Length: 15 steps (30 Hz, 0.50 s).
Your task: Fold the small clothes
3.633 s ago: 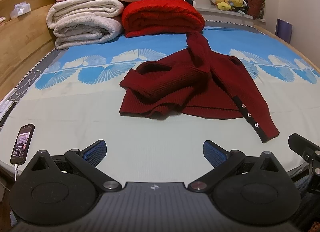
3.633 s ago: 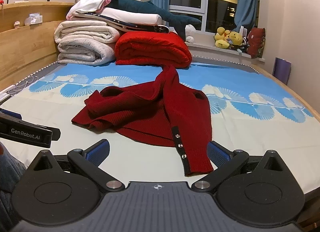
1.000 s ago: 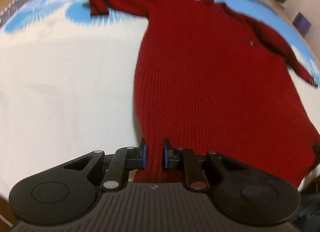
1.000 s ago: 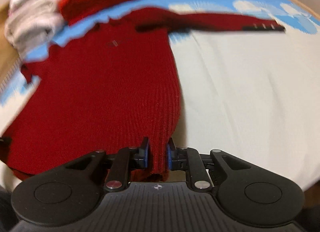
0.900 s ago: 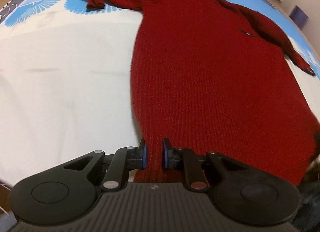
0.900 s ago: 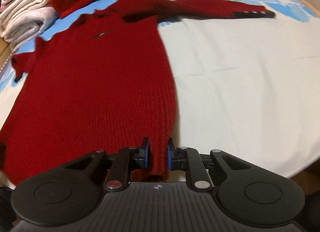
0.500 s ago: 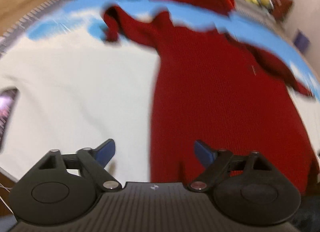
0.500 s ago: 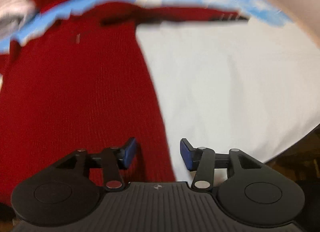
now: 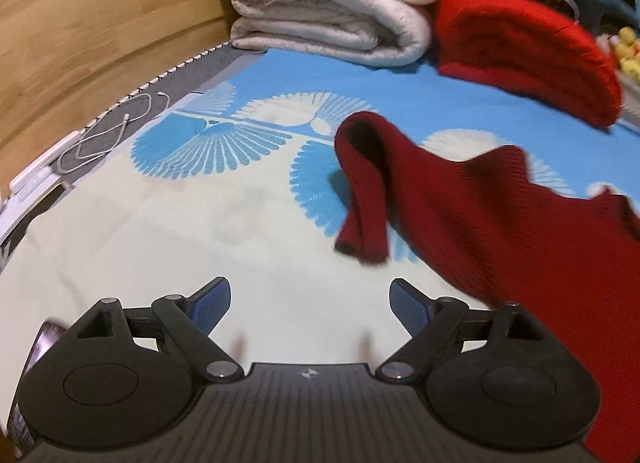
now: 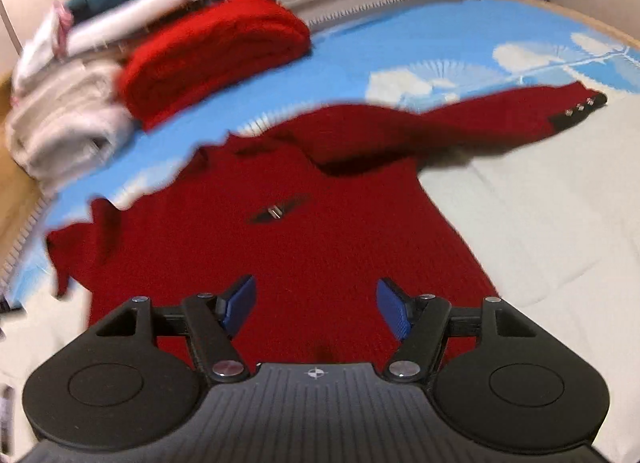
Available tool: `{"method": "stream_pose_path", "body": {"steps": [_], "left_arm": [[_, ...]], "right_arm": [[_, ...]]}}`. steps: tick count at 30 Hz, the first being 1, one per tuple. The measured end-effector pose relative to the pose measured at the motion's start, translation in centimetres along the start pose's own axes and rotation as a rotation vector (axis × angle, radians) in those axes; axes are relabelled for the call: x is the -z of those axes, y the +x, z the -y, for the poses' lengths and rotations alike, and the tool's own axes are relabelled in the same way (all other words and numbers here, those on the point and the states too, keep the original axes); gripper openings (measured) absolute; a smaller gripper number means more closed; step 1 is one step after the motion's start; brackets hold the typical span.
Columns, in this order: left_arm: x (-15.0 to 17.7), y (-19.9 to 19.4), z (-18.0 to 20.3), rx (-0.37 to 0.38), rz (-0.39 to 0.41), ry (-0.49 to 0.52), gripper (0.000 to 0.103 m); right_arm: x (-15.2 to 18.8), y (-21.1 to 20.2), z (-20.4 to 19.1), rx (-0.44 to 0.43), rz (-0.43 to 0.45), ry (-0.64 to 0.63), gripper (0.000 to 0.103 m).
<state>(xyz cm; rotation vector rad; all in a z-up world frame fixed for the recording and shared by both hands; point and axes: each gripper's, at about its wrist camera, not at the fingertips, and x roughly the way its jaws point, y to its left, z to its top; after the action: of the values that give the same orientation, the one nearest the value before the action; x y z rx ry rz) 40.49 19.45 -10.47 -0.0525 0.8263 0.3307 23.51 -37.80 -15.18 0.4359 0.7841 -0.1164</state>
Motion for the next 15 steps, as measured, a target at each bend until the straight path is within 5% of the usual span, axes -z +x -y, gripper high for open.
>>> {"method": "stream_pose_path", "body": {"steps": [3, 7, 9, 10, 15], "left_arm": [[-1.3, 4.9, 1.3, -0.011, -0.047, 0.022, 0.090], [-1.7, 9.7, 2.9, 0.004, -0.129, 0.082, 0.088], [-1.8, 10.9, 3.1, 0.012, -0.099, 0.087, 0.055], [-2.1, 10.9, 3.0, 0.033, -0.085, 0.086, 0.022], [-5.4, 9.7, -1.8, -0.145, 0.030, 0.113, 0.018]], "right_arm": [[1.4, 1.5, -0.9, 0.090, -0.094, -0.040, 0.067], [0.6, 2.6, -1.3, 0.095, -0.071, -0.063, 0.066], [1.1, 3.0, -1.7, 0.123, -0.078, -0.092, 0.066], [1.4, 3.1, -1.9, 0.123, -0.084, -0.098, 0.066], [2.3, 2.1, -3.9, 0.092, -0.078, -0.134, 0.065]]}}
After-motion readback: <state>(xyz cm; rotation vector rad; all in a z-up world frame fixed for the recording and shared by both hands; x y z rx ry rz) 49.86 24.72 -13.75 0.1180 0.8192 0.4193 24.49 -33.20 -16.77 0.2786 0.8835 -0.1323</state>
